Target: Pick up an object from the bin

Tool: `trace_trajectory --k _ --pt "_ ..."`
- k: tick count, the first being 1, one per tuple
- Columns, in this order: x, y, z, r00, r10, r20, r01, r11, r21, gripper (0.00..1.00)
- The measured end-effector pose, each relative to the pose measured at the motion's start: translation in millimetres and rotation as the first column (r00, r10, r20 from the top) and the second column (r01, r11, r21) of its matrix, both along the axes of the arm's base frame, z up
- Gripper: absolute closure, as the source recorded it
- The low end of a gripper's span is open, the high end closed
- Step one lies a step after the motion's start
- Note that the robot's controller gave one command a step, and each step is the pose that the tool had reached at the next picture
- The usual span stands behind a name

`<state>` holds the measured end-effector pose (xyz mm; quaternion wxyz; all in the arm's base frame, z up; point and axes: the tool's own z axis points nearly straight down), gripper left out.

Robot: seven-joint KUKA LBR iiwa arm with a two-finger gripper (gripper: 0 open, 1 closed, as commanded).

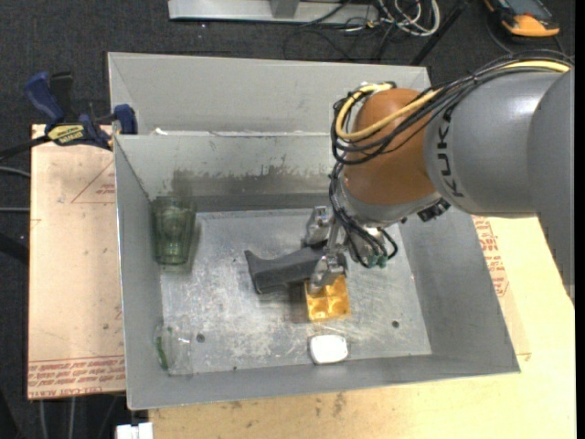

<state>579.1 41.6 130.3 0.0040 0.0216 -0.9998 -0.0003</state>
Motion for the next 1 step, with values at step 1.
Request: trace_trajectory --k 1 --pt "13.3 -3.4 116.8 1.0 -0.024 0.004 0.024 1.0 0.0 1.0"
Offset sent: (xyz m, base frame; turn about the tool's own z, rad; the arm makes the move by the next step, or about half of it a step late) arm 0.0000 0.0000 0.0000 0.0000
